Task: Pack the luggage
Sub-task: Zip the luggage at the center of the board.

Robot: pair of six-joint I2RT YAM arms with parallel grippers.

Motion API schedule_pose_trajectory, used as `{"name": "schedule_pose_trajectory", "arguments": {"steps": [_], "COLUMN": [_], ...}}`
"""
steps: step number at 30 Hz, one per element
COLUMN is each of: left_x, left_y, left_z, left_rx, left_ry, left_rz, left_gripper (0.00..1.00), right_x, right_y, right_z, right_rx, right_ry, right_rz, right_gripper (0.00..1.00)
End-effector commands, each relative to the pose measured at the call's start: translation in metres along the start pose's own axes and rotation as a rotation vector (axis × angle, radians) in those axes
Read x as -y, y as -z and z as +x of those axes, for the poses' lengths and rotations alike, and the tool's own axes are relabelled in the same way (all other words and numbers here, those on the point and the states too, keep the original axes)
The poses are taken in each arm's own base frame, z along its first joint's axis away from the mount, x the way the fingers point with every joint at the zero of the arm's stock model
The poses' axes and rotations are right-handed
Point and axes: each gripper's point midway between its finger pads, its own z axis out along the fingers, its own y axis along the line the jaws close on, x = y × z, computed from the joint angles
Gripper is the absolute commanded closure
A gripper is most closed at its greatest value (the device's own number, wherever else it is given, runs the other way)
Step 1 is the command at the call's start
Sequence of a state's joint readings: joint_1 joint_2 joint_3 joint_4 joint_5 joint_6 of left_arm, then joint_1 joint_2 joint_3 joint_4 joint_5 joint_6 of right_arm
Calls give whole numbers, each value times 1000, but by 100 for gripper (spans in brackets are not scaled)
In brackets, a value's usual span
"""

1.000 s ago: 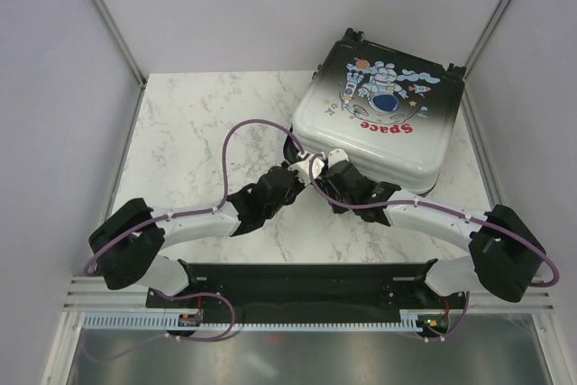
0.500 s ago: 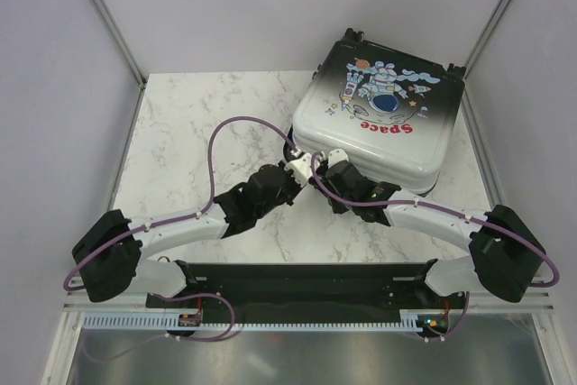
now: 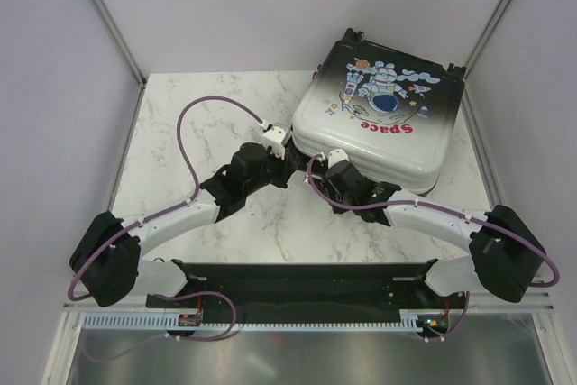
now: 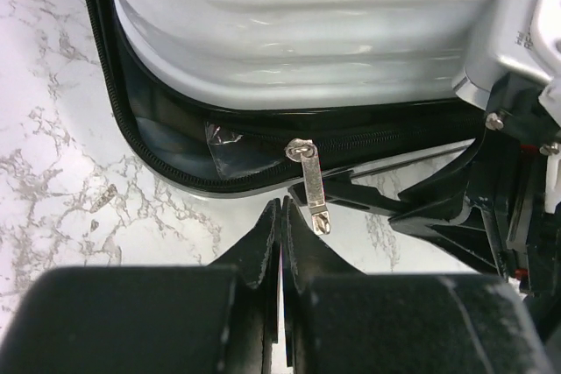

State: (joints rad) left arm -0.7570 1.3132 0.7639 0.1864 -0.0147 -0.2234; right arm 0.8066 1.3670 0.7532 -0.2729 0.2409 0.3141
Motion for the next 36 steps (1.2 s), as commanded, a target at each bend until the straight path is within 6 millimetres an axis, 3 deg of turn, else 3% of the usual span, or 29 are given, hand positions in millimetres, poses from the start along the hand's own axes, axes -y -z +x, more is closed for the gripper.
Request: {"name": "schedule_pose_trajectory", "arguments": {"steps": [1,5,7,10,14,26,33,35,36], "left_x": [15,12,15,25,30,8,16,18,17], "left_y": [6,11,14,14,3,-24,-33,-37,-36], "left_z": [-16,-1,-3,-3,1,14,15,17,23], "left_rx": [46,34,48,57,40,-60,-76,-82,-108], "left_ry": [105,57,61,57,47,-72,-53,-48,-53], "left_rz": [55,10,-5,-44,-124,-328,-309,-305,-309], "left_gripper": [97,82,67,54,46,46,47,52,64], "right_x": [62,63,63,63,63,63,62,62,62], "right_y": [18,19,19,18,19,19,19,19,19], "right_z": [115,113,114,114,115,115,114,114,114], "right_rx": [-389,-380,-383,-383,-386,-381,-376,-373,-376], "right_ry": [-231,-235,-236,-239,-245,-246,-249,-248,-250], "right_rz": [295,295,296,297,295,291,285,284,286], "right_gripper": [100,100,100,100,100,100,100,100,100]}}
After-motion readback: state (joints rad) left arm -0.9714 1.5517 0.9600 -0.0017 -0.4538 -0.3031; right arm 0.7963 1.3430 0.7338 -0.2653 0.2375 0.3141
